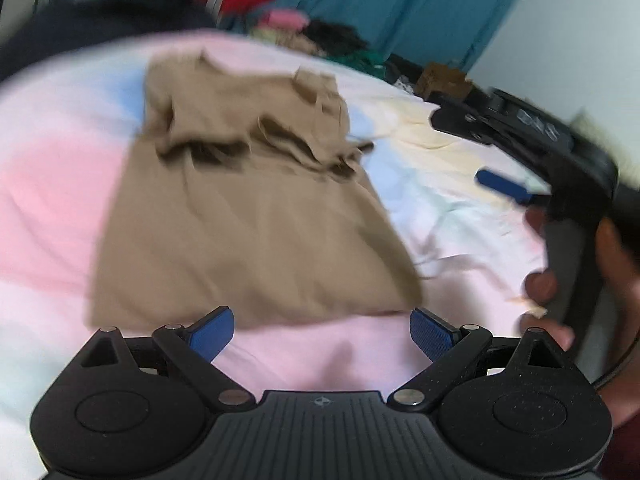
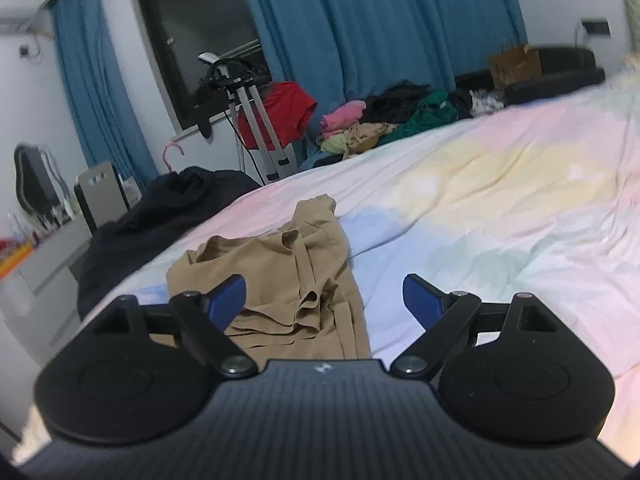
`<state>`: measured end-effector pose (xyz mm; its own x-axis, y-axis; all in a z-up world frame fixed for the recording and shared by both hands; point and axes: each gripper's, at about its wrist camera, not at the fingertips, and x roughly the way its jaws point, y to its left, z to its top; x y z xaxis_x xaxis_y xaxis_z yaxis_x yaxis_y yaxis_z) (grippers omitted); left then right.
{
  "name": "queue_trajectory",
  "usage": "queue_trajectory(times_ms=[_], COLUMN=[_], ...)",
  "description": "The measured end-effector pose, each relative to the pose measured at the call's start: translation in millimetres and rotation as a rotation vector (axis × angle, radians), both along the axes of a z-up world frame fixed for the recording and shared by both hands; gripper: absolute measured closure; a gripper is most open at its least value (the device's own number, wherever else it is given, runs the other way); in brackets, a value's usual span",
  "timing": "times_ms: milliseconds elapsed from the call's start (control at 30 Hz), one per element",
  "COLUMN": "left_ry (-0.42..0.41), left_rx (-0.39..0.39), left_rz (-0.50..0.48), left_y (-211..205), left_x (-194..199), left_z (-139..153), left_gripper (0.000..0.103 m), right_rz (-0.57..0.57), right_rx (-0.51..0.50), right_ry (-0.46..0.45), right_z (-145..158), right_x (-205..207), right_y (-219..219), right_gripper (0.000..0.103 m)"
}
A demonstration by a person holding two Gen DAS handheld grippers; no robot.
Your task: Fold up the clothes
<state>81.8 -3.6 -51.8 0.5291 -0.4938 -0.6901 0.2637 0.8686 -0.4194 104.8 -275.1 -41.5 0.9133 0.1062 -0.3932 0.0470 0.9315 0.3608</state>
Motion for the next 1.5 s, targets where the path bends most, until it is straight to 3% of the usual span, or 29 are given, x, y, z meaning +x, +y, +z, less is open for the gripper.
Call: queue_trajectory(times_ms=[267,433,567,667,833,900,1067,1267,1367,1433,1500], left_ry=[0.28,0.267,0.19,0.161,0.093,0.056,0.006,0.151,0.168,0.139,0.113], left_rx=[-0.214,-0.32,-0.351,-0.375,-0.408,-0.441,-0.503,-0.481,-0.489,-0.48,-0.467], left_rz=[0.044,0.193,0.338,0.413,0.501,0.516,0.501,0.449,0.484,0.521,0.544], left_y=[21,43,61,68,71,73,77,73,78,81,83], left_x=[24,31,40,42,30,25,20,34,36,35,36], left_z=[-37,-49,-48,-51,-56,-54,-49,-65,-69,-67,-67], left_gripper=[0.007,0.008,0.013,0.022,0.047,0.054,0.055,0.053,0.054,0.062,0.079], right_rz=[0.01,0.05,0.062,0.061,0.058,0.065,0.088,0.204,0.247,0.277,0.289], right_rx=[0.052,0.068,0.07,0.095,0.167,0.229,0.415,0.689,0.814,0.872,0.896], right_ry=[0.007,0.03,0.048,0.057,0.084,0.097,0.145,0.286,0.352,0.407,0.451], right_z=[0,-3,-6,-9,-12,-14,-23,-47,-61,-71,-81], right_x=[-2,-1,0,-2,-3,-3,-3,0,-7,-11,-12], right_y=[-5,0,3,2,-5,-10,-21,-23,-14,-4,6], right_gripper=[0.016,0.016,0.016,0.016,0.016,0.016,0.016,0.014,0.014,0.014,0.014])
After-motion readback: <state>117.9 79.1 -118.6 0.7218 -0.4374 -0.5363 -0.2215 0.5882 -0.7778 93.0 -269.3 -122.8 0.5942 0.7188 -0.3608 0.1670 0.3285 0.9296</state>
